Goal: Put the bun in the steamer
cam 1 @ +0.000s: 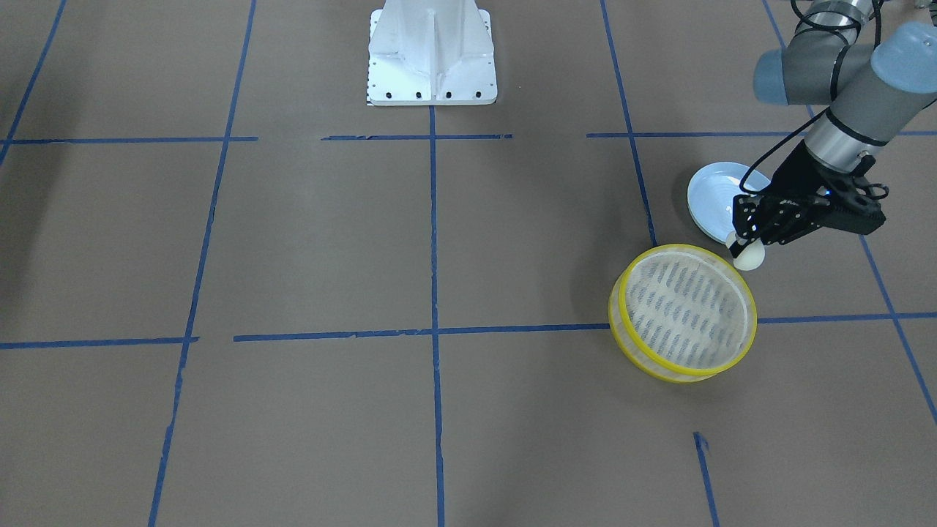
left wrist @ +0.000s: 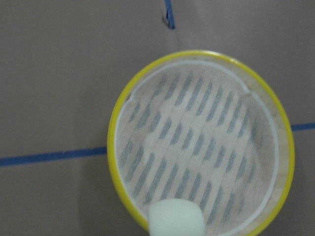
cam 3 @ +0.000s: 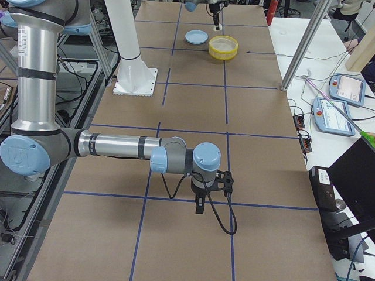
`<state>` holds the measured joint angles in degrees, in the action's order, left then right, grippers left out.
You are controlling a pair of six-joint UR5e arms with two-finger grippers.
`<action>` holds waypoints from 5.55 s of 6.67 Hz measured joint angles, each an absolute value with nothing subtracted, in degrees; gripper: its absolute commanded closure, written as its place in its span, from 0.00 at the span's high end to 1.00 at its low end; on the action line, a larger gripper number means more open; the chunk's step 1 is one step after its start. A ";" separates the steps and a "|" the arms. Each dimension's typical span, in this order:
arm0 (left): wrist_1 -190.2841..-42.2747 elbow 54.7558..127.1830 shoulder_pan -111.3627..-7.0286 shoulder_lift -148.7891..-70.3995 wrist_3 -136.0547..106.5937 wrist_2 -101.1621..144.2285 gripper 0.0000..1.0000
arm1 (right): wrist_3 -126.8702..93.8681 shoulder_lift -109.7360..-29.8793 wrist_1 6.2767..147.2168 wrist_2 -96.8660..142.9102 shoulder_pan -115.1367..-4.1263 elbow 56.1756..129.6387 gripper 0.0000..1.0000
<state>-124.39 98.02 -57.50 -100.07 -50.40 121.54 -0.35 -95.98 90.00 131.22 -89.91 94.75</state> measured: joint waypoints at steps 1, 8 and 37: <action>-121.79 93.79 -57.47 -105.06 -50.44 121.36 0.24 | -0.35 -95.98 90.00 131.22 -89.91 94.75 1.00; -120.42 81.69 -50.57 -111.95 -52.29 121.19 0.66 | -0.35 -95.98 90.00 131.22 -89.91 94.74 1.00; -87.99 95.66 -90.88 -85.88 5.88 136.12 1.00 | -0.35 -95.98 90.00 131.22 -89.91 94.75 1.00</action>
<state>-87.99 95.66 -90.88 -85.88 5.88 136.12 -0.35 -95.98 90.00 131.22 -89.91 94.75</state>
